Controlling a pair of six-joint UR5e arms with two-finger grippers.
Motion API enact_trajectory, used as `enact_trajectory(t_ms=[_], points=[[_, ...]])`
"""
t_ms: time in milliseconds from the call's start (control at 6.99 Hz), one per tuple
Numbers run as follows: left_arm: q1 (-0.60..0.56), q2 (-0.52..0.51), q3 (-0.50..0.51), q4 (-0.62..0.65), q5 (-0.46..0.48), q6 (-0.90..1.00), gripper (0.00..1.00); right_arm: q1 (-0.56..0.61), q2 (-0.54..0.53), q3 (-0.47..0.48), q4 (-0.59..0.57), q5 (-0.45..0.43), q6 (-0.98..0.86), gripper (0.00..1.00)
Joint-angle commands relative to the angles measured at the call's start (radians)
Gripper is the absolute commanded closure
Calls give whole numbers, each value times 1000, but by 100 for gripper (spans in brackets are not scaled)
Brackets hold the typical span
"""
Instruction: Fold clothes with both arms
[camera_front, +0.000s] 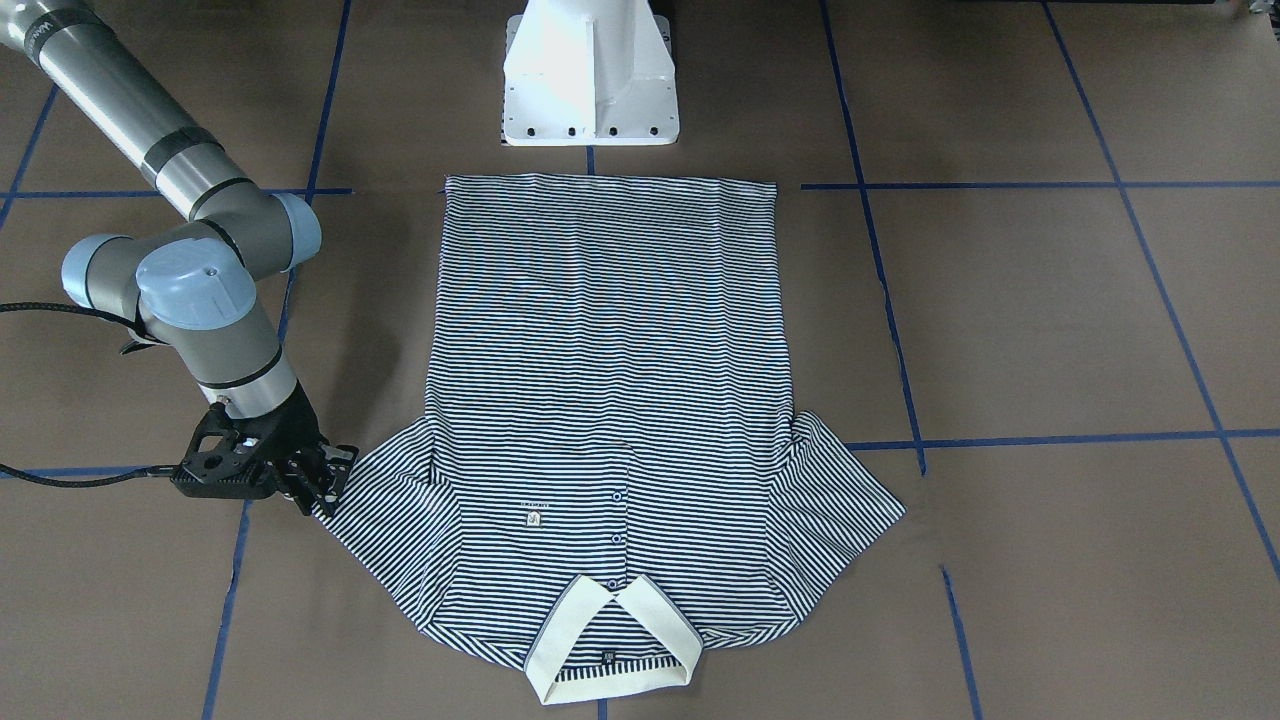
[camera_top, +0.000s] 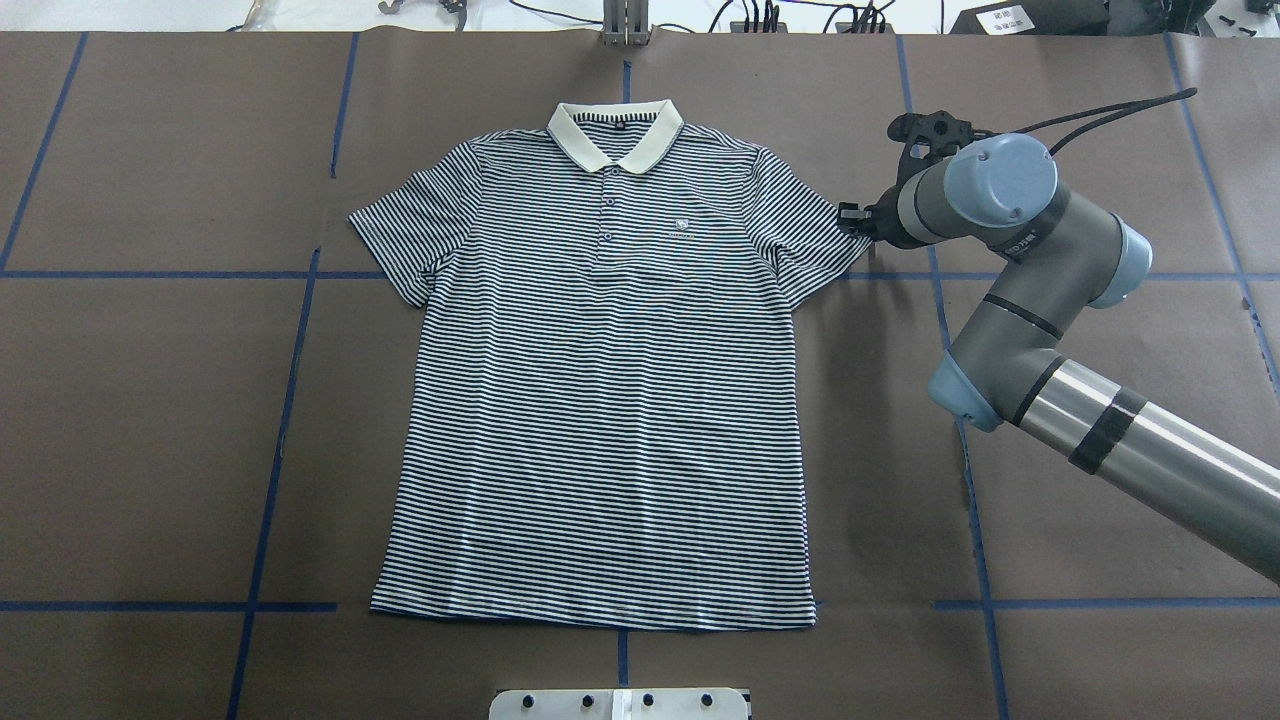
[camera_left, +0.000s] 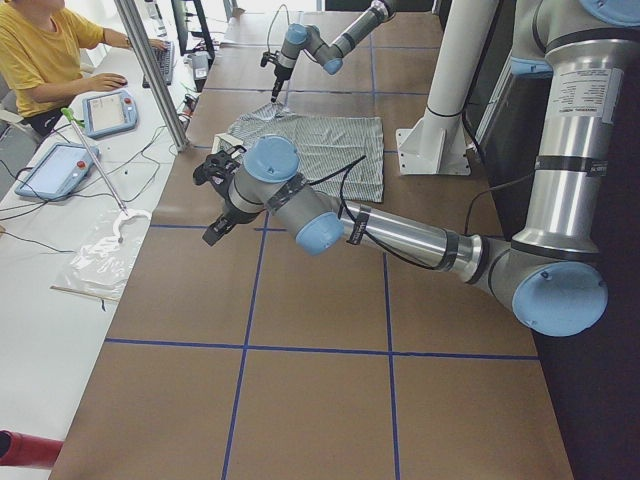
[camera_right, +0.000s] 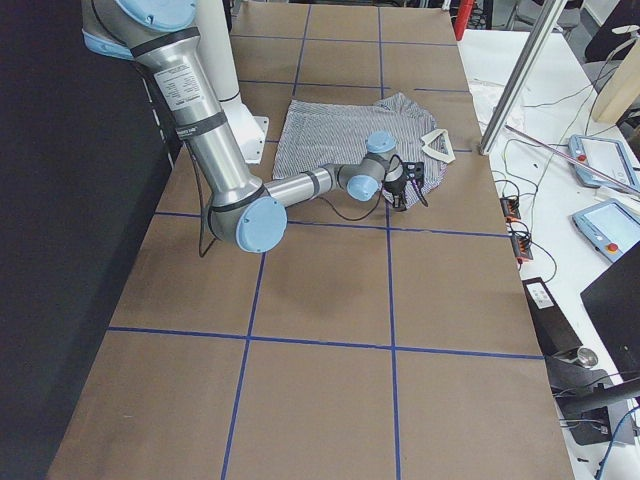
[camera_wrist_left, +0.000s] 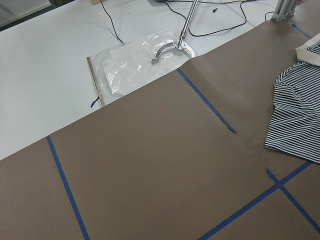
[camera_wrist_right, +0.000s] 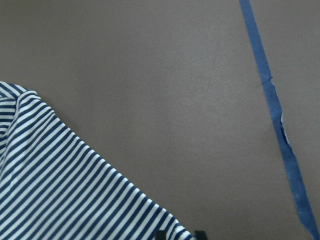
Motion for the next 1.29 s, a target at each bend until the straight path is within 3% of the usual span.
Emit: enact_trajectory(t_ms=[0, 143, 429, 573, 859, 1145], points=[[1, 0, 0, 0, -1, 0, 0, -1, 0, 3, -7, -11, 0, 100], [1, 0, 0, 0, -1, 0, 0, 0, 9, 21, -37, -9, 0, 100], [1, 2, 0, -2, -1, 0, 0, -1, 120, 145, -372, -38, 5, 100], [1, 2, 0, 0, -1, 0, 0, -30, 200, 140, -469, -76, 88, 100], [1, 3, 0, -2, -1, 0, 0, -90, 338, -20, -458, -180, 201, 100], [1, 5, -2, -2, -1, 0, 0, -128, 371, -102, -366, -239, 233, 100]])
